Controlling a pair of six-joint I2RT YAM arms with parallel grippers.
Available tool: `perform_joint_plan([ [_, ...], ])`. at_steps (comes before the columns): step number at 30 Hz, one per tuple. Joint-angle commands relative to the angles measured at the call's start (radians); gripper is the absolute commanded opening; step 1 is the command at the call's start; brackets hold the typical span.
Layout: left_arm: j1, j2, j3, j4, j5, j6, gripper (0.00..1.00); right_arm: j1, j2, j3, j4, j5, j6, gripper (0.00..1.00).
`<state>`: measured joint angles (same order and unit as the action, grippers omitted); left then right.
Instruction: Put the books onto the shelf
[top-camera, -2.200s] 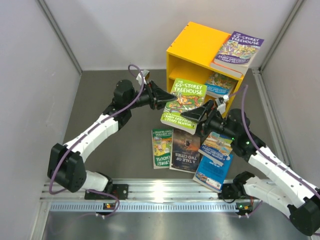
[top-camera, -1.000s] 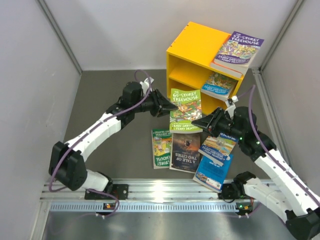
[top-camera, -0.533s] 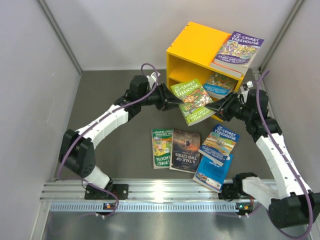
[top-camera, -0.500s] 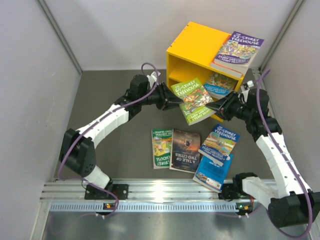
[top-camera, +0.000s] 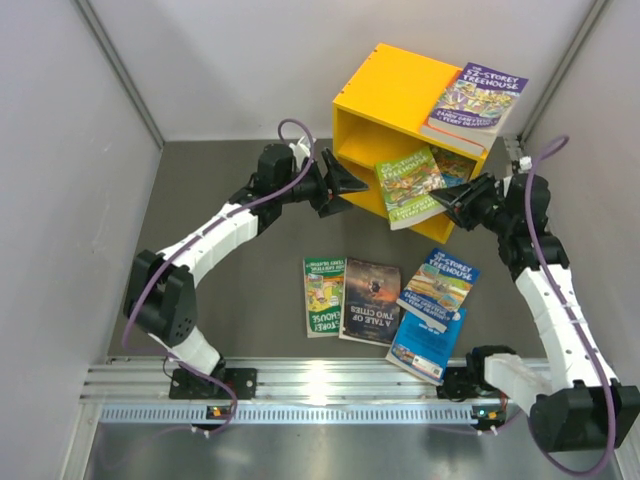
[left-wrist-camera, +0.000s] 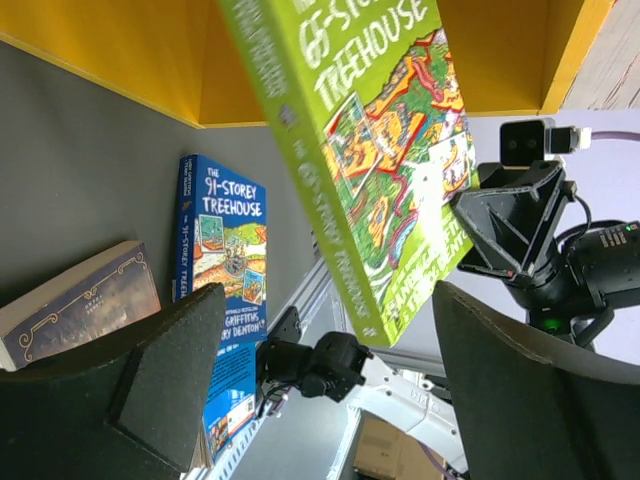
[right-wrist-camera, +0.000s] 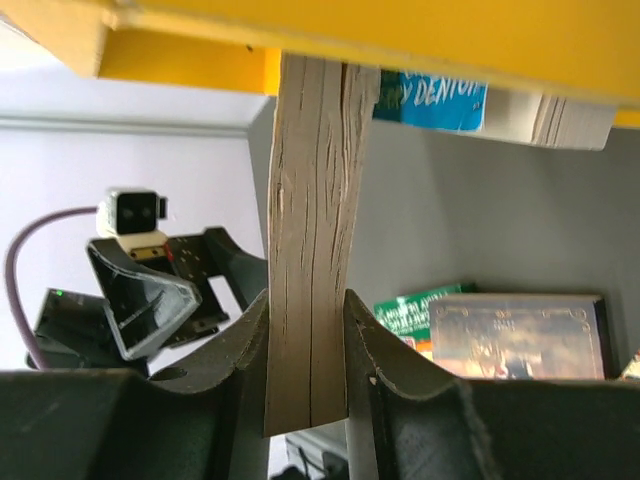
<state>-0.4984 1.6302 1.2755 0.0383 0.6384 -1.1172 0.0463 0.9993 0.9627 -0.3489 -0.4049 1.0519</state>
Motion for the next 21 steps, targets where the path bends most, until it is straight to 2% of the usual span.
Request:
perform_joint_plan([
  [1, 0.001, -0.015, 0.047, 0.069, 0.009, 0.016, 0.90, -0.023, -0.062, -0.005, 0.192, 0.035, 0.065, 0.00],
  [6, 0.001, -0.018, 0.042, 0.060, 0.010, 0.016, 0.89, -0.039, -0.068, -0.021, 0.252, 0.064, 0.106, 0.00],
  [14, 0.001, -0.049, -0.018, 0.057, 0.018, 0.016, 0.89, -0.039, -0.091, -0.065, 0.257, 0.247, 0.194, 0.00],
  [21, 0.001, -0.114, -0.112, 0.080, 0.015, 0.011, 0.89, -0.039, -0.082, -0.027, 0.130, 0.460, 0.246, 0.00],
])
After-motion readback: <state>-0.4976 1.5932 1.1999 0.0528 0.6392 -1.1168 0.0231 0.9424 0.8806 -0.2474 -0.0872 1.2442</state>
